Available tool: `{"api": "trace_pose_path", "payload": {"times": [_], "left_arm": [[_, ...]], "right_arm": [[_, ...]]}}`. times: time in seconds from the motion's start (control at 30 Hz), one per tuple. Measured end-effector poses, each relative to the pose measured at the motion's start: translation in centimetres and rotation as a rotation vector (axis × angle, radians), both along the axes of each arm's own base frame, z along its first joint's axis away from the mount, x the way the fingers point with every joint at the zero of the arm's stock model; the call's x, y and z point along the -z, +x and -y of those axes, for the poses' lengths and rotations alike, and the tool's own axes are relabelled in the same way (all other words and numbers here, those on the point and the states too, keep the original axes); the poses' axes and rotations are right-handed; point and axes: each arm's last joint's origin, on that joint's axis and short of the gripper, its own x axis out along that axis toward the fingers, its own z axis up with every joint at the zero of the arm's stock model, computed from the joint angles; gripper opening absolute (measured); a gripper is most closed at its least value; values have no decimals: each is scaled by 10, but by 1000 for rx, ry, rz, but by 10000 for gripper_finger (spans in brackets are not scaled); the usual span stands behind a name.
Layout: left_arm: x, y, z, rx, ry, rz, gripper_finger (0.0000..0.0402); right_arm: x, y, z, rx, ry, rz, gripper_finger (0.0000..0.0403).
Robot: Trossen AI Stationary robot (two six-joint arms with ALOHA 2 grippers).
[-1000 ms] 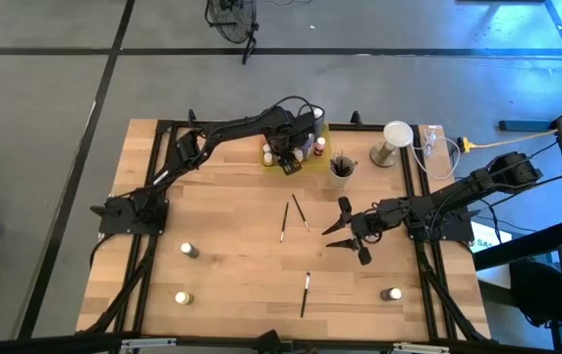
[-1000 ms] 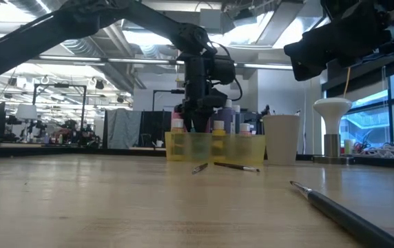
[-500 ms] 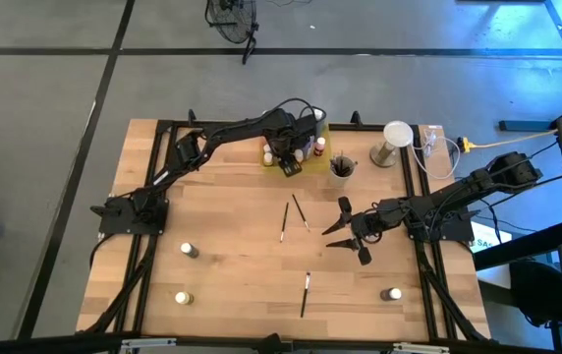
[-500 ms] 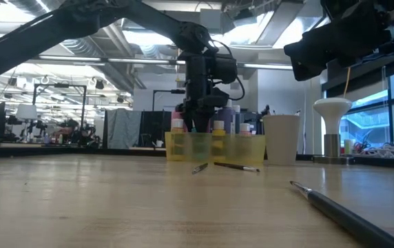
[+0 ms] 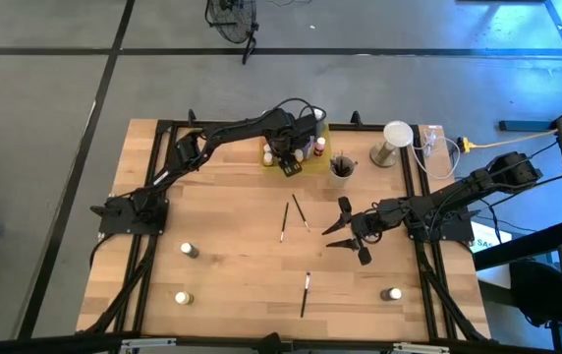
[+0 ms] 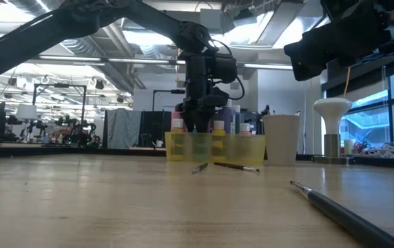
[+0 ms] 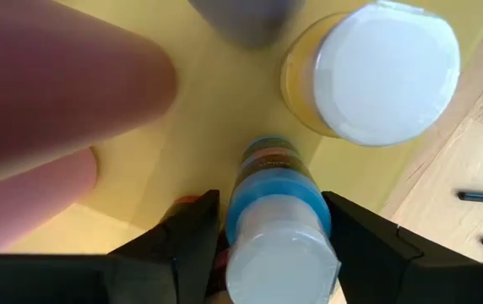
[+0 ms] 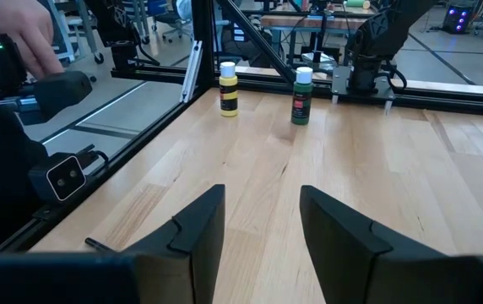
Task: Pick & Place Paint Supplies
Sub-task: Put the small light blue paint bottle into the yellow bin
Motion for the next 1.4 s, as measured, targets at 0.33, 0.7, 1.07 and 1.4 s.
{"api": "trace_pose_path", "payload": {"times": [0.33,0.7,1.07,1.4], "left_arm": [[0,0,-1,-1,0,0,230],[0,-1,-1,19,31,-22,236],[0,0,1,26,29,-23,236],[-3,-2,2,25,40,-28,236]], "right_arm": [[0,0,0,0,0,0,157],[0,0,0,0,0,0,158],[1,0,0,0,-2,-7,158],[1,0,0,0,-2,-8,158]]}}
